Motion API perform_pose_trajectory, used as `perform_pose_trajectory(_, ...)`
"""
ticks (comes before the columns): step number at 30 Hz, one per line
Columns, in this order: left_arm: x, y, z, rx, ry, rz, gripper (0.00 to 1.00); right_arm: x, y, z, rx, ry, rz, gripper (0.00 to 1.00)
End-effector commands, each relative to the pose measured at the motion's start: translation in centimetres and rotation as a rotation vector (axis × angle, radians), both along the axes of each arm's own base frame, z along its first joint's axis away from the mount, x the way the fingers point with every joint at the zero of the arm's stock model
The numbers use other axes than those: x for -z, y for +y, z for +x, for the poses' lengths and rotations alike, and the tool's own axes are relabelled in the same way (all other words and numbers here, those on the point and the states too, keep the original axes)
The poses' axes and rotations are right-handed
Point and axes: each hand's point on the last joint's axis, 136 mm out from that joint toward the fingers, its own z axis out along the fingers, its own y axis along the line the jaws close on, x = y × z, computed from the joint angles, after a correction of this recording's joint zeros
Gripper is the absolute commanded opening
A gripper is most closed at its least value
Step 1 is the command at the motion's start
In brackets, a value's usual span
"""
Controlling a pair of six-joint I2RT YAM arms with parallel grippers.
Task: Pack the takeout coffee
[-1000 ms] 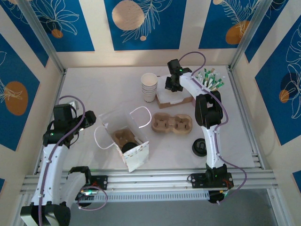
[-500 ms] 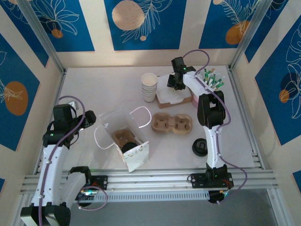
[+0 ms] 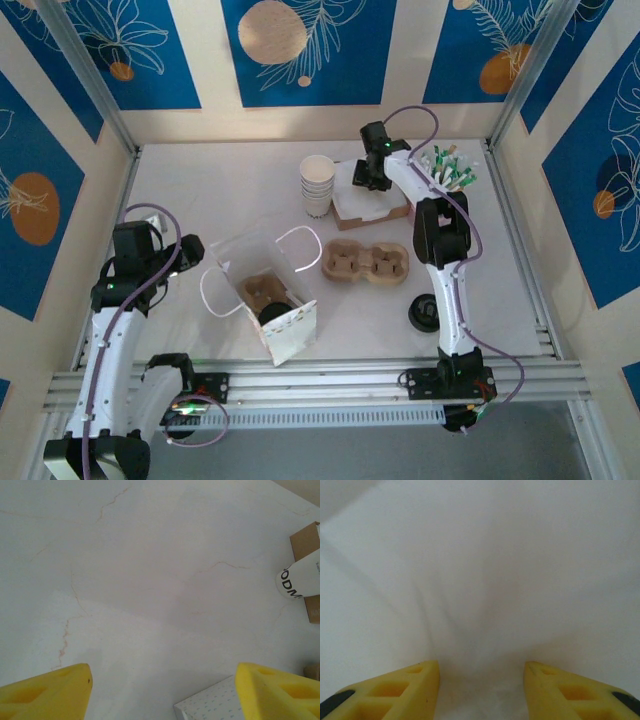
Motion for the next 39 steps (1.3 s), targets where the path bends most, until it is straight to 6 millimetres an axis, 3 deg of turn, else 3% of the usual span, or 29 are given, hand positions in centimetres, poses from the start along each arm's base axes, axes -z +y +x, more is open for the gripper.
perform_pose_trajectory(1, -0.1, 0.5, 0.0, -0.006, -0.017, 0.027, 0.75, 0.3, 0.2, -0.4, -0.018, 0.025, -0.027, 0.46)
perform_pose_trajectory(3, -0.1, 0.5, 0.0, -0.006, -0.017, 0.027, 0.75, 0.1, 0.5, -0.5, -0.023, 0.024, -0.017, 0.38)
perform_pose_trajectory(7, -0.1, 0.5, 0.0, -0.004, -0.014, 0.026, 0.75, -1.5, 0.8, -0.3, -0.013, -0.007, 0.005, 0.12)
perform_pose_trajectory(10, 0.0, 0.5, 0.0, -0.006, -0.012, 0.027, 0.75, -4.4, 1.0, -0.2, -0.011, -0.057, 0.024, 0.0)
perform_pose_trajectory(14, 0.0, 0.6, 0.0, -0.008, -0.013, 0.027, 0.75, -9.9, 1.1, -0.6, -0.005, -0.149, 0.059, 0.0)
perform_pose_trajectory(22, 0.0, 0.5, 0.0, -0.007, -0.008, 0.023, 0.75, -24.6, 0.7, -4.2, 0.0, -0.477, 0.151, 0.0)
perform_pose_trajectory(26, 0.0, 0.6, 0.0, -0.009, -0.009, 0.026, 0.75, -31.1, 1.4, -7.8, -0.059, -0.648, 0.113, 0.0)
perform_pose_trajectory(31, -0.1, 0.5, 0.0, -0.009, -0.01, 0.023, 0.75, -37.6, 6.2, -14.2, -0.26, -0.798, 0.266, 0.0)
perform_pose_trajectory(36, -0.1, 0.3, -0.1, -0.001, -0.011, 0.013, 0.75, -40.0, 10.1, -20.2, -0.359, -0.693, 0.492, 0.0)
perform_pose_trajectory(39, -0.1, 0.3, 0.0, -0.001, -0.012, 0.012, 0.75, -41.5, 13.9, -24.9, -0.493, -0.675, 0.62, 0.0)
